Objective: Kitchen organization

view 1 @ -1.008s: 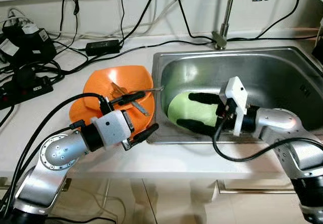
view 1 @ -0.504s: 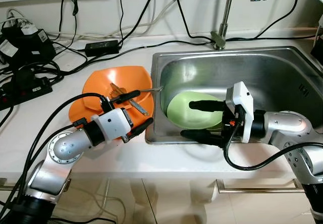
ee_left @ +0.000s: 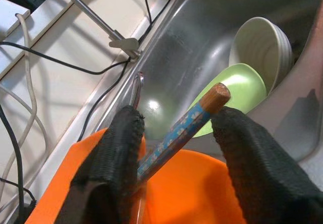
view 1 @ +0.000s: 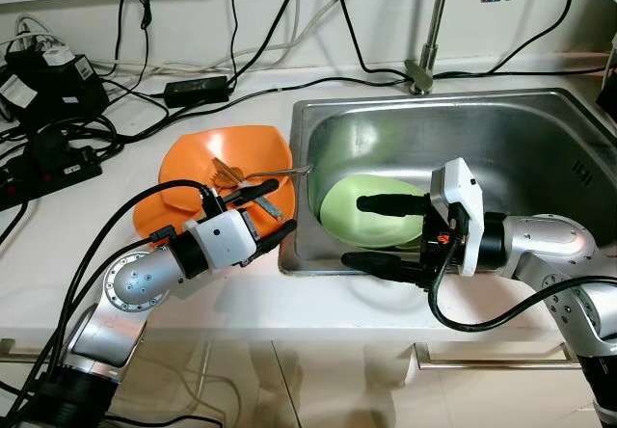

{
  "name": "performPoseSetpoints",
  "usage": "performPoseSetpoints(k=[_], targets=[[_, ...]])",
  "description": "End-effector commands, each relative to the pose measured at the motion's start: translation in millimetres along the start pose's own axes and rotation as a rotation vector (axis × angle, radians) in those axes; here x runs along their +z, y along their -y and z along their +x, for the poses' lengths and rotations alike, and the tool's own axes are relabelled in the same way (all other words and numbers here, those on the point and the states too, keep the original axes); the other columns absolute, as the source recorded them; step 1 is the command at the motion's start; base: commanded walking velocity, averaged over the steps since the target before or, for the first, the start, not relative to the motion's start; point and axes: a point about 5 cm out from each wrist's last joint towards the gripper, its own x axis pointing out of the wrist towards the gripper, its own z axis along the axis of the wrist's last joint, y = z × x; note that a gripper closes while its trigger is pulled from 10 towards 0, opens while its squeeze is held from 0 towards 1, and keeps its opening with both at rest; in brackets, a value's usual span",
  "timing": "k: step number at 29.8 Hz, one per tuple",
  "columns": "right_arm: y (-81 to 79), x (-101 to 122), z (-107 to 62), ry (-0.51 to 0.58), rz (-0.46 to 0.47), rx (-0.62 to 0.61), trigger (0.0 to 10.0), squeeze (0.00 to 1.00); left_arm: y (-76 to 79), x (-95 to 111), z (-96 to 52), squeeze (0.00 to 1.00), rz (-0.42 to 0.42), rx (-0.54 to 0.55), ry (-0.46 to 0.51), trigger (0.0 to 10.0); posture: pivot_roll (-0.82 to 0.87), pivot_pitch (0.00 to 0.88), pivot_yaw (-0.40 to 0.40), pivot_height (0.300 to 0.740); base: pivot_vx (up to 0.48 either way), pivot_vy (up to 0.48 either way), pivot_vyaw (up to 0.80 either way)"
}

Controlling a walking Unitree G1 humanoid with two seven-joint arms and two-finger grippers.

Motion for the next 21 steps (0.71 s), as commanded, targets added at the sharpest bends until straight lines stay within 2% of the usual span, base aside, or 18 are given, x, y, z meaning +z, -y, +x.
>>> performPoseSetpoints(k=[1, 12, 21], targets=[[-2.2, 2.9, 0.3, 0.009, -0.010, 0.008, 10.0, 0.00, -2.0, 0.1, 2.1, 0.00, 0.015, 0.003, 0.005, 0.0, -0.12, 0.010, 0.121, 0.740, 0.000, 0.000, 0.00], [-1.3, 1.9, 1.7, 0.010, -0.011, -0.001, 10.0, 0.00, -4.4, 4.7, 1.5, 0.00, 0.030, 0.016, 0.021, 0.0, -0.12, 0.005, 0.117, 0.740, 0.000, 0.000, 0.00], [3.0, 1.0, 4.2, 0.016, -0.009, -0.010, 10.0, 0.00, -23.4, 34.0, -5.8, 0.00, 0.111, 0.101, 0.090, 0.0, -0.10, 0.000, 0.107, 0.740, 0.000, 0.000, 0.00]])
